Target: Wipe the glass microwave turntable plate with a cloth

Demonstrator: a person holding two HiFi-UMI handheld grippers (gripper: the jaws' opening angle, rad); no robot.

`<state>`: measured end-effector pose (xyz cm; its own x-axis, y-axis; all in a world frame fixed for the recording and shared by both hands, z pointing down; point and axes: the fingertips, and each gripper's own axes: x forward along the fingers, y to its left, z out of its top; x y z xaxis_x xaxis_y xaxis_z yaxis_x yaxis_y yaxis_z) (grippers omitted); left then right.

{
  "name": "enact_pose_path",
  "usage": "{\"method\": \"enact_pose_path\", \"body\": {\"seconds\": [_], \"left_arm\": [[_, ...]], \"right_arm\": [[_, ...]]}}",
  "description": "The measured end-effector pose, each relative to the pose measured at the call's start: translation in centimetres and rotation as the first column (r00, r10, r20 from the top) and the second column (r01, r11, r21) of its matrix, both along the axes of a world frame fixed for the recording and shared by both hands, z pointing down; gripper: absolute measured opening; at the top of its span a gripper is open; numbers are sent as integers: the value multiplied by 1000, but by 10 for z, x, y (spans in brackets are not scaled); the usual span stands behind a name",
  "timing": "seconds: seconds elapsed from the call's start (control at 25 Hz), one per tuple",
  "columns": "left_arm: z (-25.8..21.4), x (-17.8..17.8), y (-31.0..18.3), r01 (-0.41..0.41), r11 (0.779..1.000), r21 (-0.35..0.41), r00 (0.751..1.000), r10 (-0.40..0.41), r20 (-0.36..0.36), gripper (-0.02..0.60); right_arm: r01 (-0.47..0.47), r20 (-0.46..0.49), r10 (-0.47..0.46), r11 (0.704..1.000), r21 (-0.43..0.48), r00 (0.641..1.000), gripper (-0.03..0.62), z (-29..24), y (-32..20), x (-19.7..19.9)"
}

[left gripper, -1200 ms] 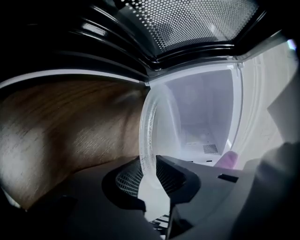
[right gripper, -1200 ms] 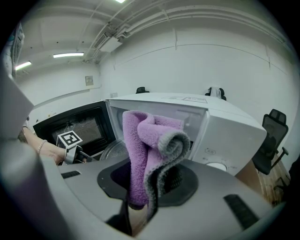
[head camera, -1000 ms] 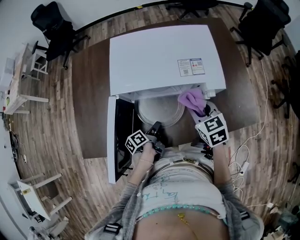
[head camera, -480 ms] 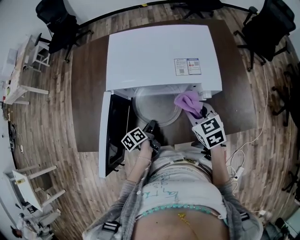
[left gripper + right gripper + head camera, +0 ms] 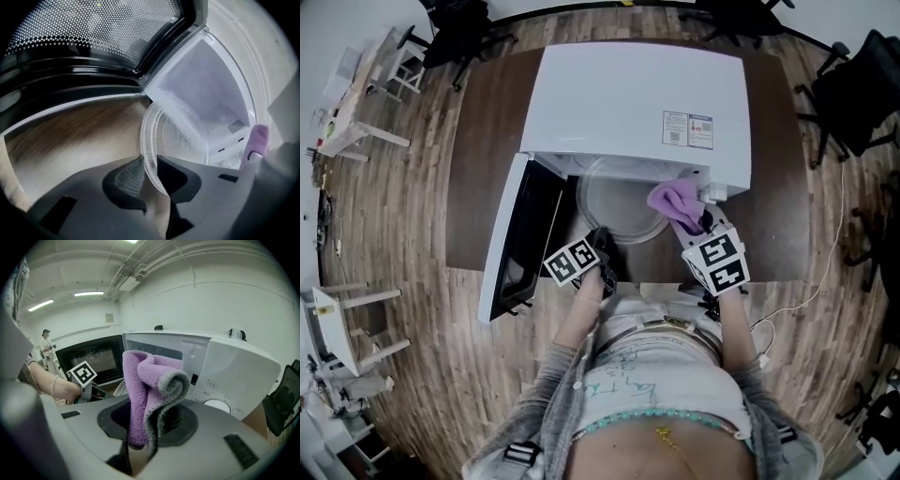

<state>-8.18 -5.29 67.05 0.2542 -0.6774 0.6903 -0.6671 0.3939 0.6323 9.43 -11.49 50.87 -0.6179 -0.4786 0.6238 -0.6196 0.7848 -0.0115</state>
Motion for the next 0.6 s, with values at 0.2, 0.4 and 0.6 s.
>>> {"method": "enact_pose_path", "body": {"seconds": [0.2, 0.4, 0.6], "left_arm": [[-3, -2, 1, 0, 1000, 2, 999, 0, 35, 95], [-2, -2, -2, -134, 991, -8, 987, 135, 84, 99], [-2, 0, 0, -276, 959, -60, 940, 282, 190, 104]], "right_arm": [[27, -18, -27, 999, 17, 999, 114, -1, 1, 2], [-6, -61, 7, 1000, 13, 998, 115, 4, -2, 1], [-53, -75, 54, 999, 15, 996, 114, 7, -4, -4]]}}
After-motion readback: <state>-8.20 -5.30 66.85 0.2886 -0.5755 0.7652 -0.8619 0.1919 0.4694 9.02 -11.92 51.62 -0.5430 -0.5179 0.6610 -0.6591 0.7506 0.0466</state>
